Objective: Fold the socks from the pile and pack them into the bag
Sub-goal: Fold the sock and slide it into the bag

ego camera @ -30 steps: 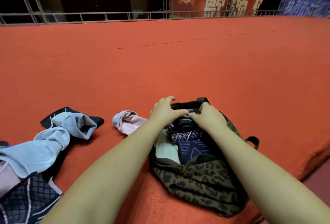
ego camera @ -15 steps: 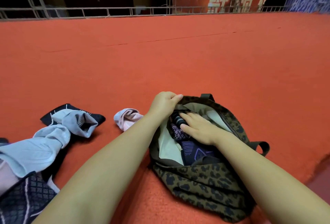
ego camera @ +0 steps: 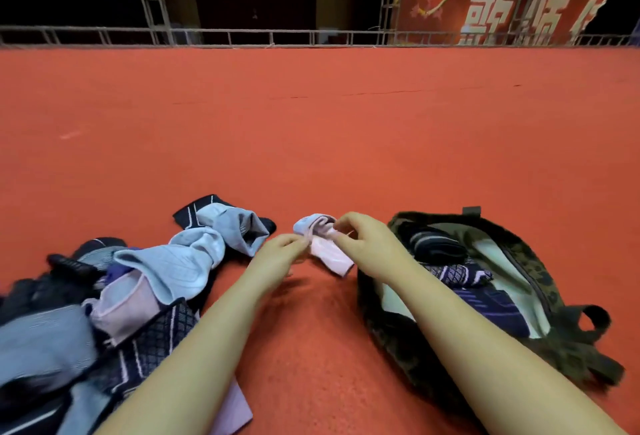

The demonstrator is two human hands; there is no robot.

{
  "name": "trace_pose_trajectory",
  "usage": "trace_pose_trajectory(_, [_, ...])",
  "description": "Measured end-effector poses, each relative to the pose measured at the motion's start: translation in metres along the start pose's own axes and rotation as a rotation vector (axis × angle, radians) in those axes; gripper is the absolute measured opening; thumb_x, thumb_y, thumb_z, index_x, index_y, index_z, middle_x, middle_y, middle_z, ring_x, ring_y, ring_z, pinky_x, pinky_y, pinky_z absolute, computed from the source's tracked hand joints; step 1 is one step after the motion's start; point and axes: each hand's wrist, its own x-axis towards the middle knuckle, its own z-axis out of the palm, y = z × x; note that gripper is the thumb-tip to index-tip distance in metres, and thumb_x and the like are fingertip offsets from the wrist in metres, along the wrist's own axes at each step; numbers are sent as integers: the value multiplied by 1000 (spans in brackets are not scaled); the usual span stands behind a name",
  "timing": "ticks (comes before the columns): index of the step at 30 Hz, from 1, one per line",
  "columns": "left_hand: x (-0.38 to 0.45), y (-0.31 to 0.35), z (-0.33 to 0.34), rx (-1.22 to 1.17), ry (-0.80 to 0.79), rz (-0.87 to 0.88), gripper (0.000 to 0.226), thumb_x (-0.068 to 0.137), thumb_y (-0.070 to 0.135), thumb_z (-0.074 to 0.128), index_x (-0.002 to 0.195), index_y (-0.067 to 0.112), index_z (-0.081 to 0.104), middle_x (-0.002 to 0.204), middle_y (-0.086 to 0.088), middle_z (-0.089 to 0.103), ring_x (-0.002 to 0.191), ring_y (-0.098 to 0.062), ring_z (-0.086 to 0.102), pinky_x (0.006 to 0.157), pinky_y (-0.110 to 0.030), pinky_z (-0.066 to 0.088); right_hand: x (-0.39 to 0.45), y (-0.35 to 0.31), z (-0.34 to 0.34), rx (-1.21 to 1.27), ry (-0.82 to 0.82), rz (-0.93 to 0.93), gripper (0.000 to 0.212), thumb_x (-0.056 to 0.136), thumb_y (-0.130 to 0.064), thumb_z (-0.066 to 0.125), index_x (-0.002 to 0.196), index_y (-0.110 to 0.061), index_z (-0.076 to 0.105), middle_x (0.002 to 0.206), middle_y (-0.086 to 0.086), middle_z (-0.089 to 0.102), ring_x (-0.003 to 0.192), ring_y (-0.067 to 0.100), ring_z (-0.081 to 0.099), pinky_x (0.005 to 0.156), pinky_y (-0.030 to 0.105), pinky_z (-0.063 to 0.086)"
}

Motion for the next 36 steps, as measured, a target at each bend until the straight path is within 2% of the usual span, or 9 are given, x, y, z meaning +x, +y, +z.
trace_pose_trajectory(4, [-22,-7,-27,-193,18,-87,14,94,31,50,96,24,63,104,5,68,95,-10,63,82,-30,42,37,-19,47,233,6,166,32,92,-23,48,80,2,64,75,18,66,68,21,58,64,24,45])
trace_pose_trajectory(7, [-39,-9,-38,-196,-42,-81,18,96,32,48,100,23,63,101,6,69,95,-12,64,85,-29,44,60,-13,70,437,158,474,41,93,-35,52,62,-9,58,60,7,57,69,21,54,62,25,40])
trace_pose_trajectory(10, [-50,-14,-51,-229,-51,-69,18,94,35,50,99,25,64,96,9,69,89,-9,65,81,-27,43,72,-11,85,462,194,610,29,87,-38,63,76,-11,64,72,4,60,75,22,56,71,28,41])
trace_pose_trajectory(14, [-58,-17,-70,-250,-45,-43,25,79,45,55,94,26,65,90,12,70,84,-7,64,78,-25,44,77,-23,93,510,127,649,12,86,-18,62,74,-19,60,85,5,60,67,15,55,57,19,40])
trace_pose_trajectory(18, [-60,-16,-81,-208,-9,7,14,95,30,49,96,27,63,95,11,67,85,-4,63,79,-23,44,68,-52,98,770,196,592,18,78,-10,56,61,-5,55,45,6,52,35,9,50,51,20,39])
trace_pose_trajectory(20, [-55,-13,-81,-156,73,96,12,94,25,52,92,31,63,95,13,67,87,-3,62,78,-21,44,51,-62,97,966,217,525,23,88,-6,56,66,-10,50,51,5,45,36,8,42,39,17,33])
trace_pose_trajectory(27, [-43,-19,-65,76,126,228,16,78,27,73,86,34,60,99,14,63,93,7,57,83,-12,43,-1,-67,99,1182,66,428,26,96,-18,50,72,-8,55,60,6,50,43,6,43,40,17,33])
trace_pose_trajectory(32, [-33,-41,-49,154,110,175,16,74,27,77,81,24,62,87,11,63,78,7,56,69,-9,41,-7,-38,107,1330,-61,570,71,93,-62,26,102,-1,60,79,12,62,61,19,55,57,29,41])
trace_pose_trajectory(36, [-21,-57,-47,162,114,119,13,78,24,73,76,15,63,80,3,64,66,-1,56,63,-11,42,-6,-24,118,1258,-65,511,62,91,-57,28,87,-3,58,68,12,57,59,21,49,56,31,37])
